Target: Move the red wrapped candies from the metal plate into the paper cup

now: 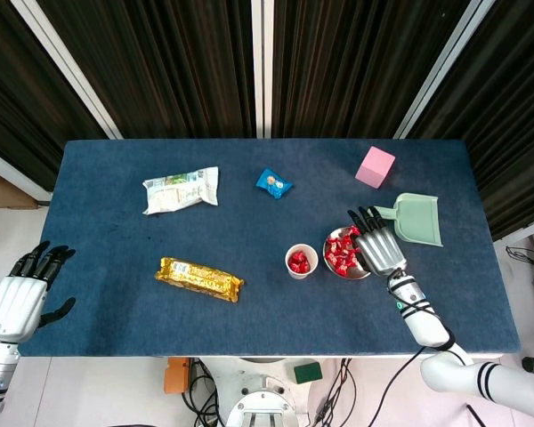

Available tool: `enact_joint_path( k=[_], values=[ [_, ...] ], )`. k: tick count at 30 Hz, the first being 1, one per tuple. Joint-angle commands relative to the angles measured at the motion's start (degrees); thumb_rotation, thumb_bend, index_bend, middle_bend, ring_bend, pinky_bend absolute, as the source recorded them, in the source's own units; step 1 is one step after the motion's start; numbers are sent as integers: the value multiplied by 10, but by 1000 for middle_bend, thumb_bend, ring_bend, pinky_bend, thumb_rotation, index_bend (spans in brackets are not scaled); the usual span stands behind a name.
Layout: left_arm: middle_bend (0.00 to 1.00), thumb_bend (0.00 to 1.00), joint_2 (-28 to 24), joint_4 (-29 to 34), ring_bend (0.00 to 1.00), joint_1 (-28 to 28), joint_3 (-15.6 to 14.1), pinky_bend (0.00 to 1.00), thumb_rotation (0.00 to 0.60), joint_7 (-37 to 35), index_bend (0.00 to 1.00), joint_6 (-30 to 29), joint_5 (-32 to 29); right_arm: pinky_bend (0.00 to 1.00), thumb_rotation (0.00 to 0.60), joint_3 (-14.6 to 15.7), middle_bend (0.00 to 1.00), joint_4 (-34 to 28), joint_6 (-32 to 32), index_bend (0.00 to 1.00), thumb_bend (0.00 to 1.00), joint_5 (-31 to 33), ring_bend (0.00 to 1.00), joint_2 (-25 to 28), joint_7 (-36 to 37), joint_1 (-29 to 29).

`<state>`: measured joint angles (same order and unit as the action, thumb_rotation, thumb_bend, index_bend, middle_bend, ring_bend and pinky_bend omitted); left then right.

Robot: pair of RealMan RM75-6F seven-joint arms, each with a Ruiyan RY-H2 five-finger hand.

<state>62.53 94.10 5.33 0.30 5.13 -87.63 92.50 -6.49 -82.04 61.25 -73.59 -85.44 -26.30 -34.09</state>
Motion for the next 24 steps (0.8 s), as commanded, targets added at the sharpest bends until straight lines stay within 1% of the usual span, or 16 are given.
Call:
enact_joint_path(
  k=[1,9,14,19,22,24],
  values=[
    [155,184,0,0,57,-1,0,199,600,-1,178,-1,0,0,600,-11,57,-38,13,620,463,-17,0,14,-16,-9],
    [155,184,0,-2,57,-1,1,199,600,-3,178,-1,-3,0,600,-28,60,-132,16,635,463,-38,0,17,-90,-42],
    [154,183,-2,-3,57,-1,1,199,600,-7,178,-2,-2,0,600,-29,62,-151,3,636,463,-27,0,-2,-130,-59],
    [155,183,-3,-5,57,-3,1,199,600,-12,178,-6,-2,0,600,-26,63,-150,-5,631,467,-20,0,-21,-145,-69],
    [154,183,-4,-6,57,-2,1,199,600,-15,178,-3,-4,0,600,-23,62,-146,-10,570,467,-15,0,-28,-149,-74],
    [155,183,-4,-6,57,-2,2,199,600,-16,178,-3,-4,0,600,-21,57,-147,-12,483,454,-13,0,-28,-149,-75]
  ],
)
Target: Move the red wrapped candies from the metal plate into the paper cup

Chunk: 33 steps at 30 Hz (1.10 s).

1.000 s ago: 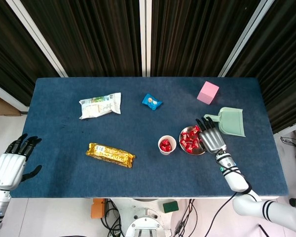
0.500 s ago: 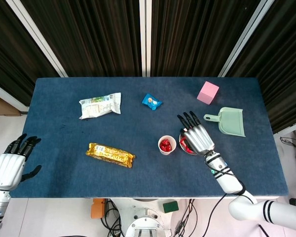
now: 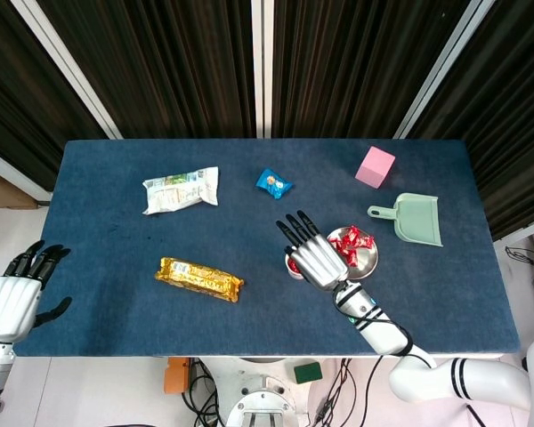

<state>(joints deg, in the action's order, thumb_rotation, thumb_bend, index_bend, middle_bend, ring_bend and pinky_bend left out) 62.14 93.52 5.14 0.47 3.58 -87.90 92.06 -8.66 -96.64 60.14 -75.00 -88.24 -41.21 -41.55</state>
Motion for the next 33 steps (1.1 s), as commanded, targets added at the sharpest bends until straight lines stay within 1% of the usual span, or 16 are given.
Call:
enact_joint_path(
  k=[1,2,3,5,7,8,13,16,20,24,29,33],
  values=[
    [155,183,0,0,57,0,0,199,600,-1,178,-1,0,0,600,2,53,-2,-2,424,437,1,0,1,1,-1],
    [155,183,0,0,57,0,0,199,600,-2,178,-2,1,0,600,3,46,-3,-2,340,404,2,0,3,1,-1],
    [155,183,0,-1,57,0,0,199,600,-2,178,-2,1,0,600,4,41,-4,-3,285,382,3,0,5,2,-1],
    [155,184,0,0,57,0,0,199,600,-1,178,-1,0,0,600,5,28,-8,-5,119,329,4,0,10,7,-2],
    [154,183,0,0,57,0,0,199,600,0,178,0,0,0,600,6,22,-12,-2,43,315,1,0,14,11,-1],
    [154,183,0,0,57,0,0,199,600,0,178,-1,1,0,600,8,21,-14,3,30,313,-3,0,17,12,1],
    [154,184,0,0,57,-2,0,199,600,0,178,-5,2,0,600,16,23,-21,40,52,325,-19,0,45,32,26],
    [154,184,0,0,57,0,-1,199,600,1,177,-2,3,0,600,20,26,-12,48,88,327,-4,0,68,49,42],
    [155,184,1,2,57,0,-2,199,600,5,178,-1,6,0,600,27,25,12,38,116,327,25,0,85,65,56],
    [155,183,2,4,57,1,-2,199,600,9,178,1,5,0,600,28,28,46,22,162,328,40,0,78,90,58],
    [154,184,2,4,57,2,-1,199,600,11,178,3,2,0,600,19,35,106,-7,267,329,62,0,52,119,49],
    [155,184,2,3,57,3,1,199,600,7,178,6,-3,0,600,15,39,149,-25,300,331,72,0,28,128,39]
  ],
)
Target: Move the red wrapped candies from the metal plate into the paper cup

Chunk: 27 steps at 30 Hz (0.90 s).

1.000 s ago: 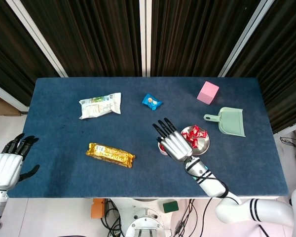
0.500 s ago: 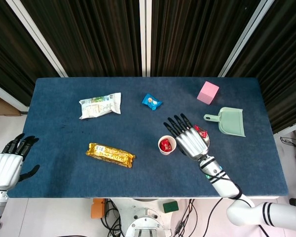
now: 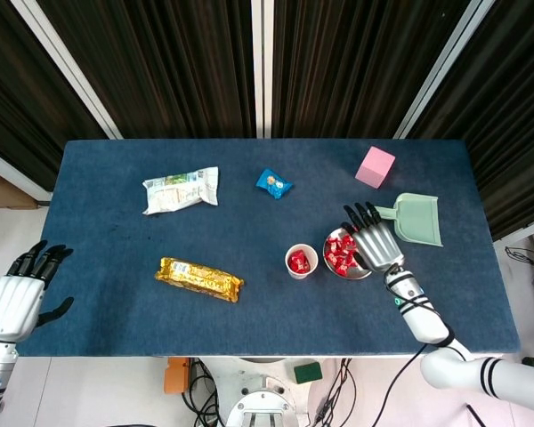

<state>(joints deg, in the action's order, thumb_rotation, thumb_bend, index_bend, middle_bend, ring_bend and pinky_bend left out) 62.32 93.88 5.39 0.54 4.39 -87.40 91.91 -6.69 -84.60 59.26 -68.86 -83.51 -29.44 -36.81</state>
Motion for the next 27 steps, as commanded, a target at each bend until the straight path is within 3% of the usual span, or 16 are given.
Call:
enact_joint_path(
  k=[1,10,27],
  values=[
    [155,183,0,-1,57,1,1,199,600,-2,178,2,-2,0,600,-5,40,36,-20,304,332,13,0,-24,12,-10],
    [155,184,0,-1,57,3,2,199,600,0,178,7,-6,0,600,-7,44,79,-38,361,341,18,0,-61,26,-21],
    [155,183,0,-2,57,1,0,199,600,-1,178,-1,0,0,600,1,43,82,-47,401,346,42,0,-68,-6,-21]
  ],
)
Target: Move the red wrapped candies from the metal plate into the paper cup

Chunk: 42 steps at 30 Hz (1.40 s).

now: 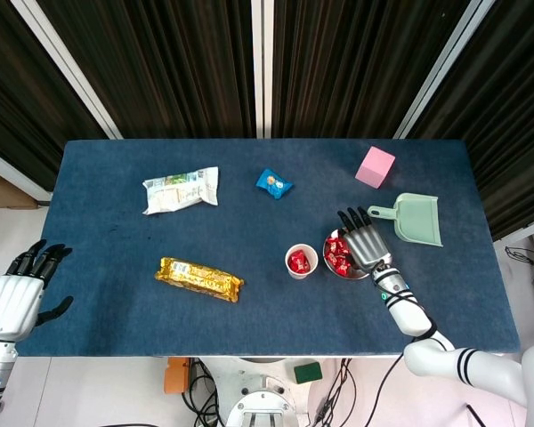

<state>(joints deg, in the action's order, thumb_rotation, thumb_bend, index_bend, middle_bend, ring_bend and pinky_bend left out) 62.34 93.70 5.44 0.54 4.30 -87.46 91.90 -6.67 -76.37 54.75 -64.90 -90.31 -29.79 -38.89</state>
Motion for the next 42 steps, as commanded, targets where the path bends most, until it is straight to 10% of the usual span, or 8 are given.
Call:
enact_joint_path(
  k=[1,31,42],
  values=[
    [155,183,0,0,57,0,0,199,600,-1,178,0,0,0,600,1,43,0,-2,401,346,5,0,-1,-5,-1],
    [155,183,1,0,57,2,0,199,600,3,178,5,-1,0,600,3,67,3,7,602,477,0,0,-2,5,1],
    [154,184,1,1,57,1,0,199,600,3,178,0,2,0,600,-19,74,-95,71,618,477,-67,0,57,47,11]
  ],
)
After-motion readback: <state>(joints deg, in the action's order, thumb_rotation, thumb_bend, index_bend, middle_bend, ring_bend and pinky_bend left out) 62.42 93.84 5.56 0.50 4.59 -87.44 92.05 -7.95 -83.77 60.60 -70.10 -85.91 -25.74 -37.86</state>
